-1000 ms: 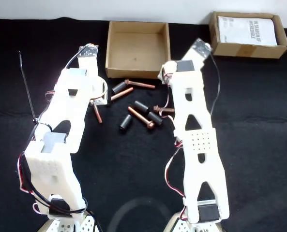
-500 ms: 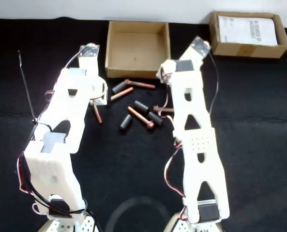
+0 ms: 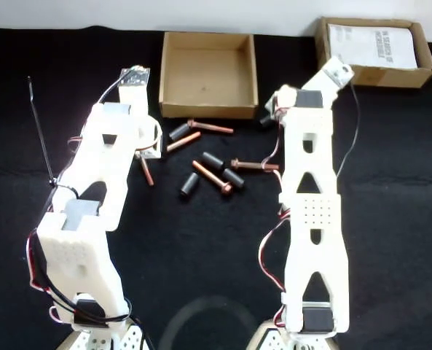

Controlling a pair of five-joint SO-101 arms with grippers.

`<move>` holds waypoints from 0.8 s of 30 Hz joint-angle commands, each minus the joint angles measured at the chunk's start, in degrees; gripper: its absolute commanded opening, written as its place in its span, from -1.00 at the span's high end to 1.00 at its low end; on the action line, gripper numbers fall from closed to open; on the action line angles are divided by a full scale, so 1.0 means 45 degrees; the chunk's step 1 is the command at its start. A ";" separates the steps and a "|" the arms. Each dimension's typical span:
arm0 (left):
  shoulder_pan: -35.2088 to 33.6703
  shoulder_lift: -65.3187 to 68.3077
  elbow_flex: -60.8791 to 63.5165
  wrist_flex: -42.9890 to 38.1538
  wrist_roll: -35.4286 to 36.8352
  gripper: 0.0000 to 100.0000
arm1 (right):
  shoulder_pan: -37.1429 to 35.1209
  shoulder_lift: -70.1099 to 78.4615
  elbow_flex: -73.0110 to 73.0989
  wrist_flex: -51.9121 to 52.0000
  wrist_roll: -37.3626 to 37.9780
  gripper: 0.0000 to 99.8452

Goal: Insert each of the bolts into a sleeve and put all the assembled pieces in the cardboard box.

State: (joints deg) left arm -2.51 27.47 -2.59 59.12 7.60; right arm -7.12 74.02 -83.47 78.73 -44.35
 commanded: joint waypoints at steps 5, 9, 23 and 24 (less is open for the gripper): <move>-0.0205 0.0049 -0.0303 0.0020 -0.0117 0.59 | -0.0752 -0.0166 -0.0068 -0.0654 0.0137 0.63; -0.0205 0.0049 -0.0283 0.0020 -0.0117 0.59 | -0.0752 -0.0186 -0.0088 -0.0908 0.0137 0.63; -0.0205 0.0049 -0.0283 0.0000 -0.0137 0.59 | -0.1455 -0.0068 0.0049 -0.2745 0.2090 0.62; -0.0205 0.0049 -0.0283 0.0000 -0.0137 0.59 | -0.1397 -0.0029 0.0107 -0.2882 0.2090 0.62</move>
State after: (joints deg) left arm -2.51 27.47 -2.59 59.12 7.60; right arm -12.84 74.29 -83.30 68.09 -36.26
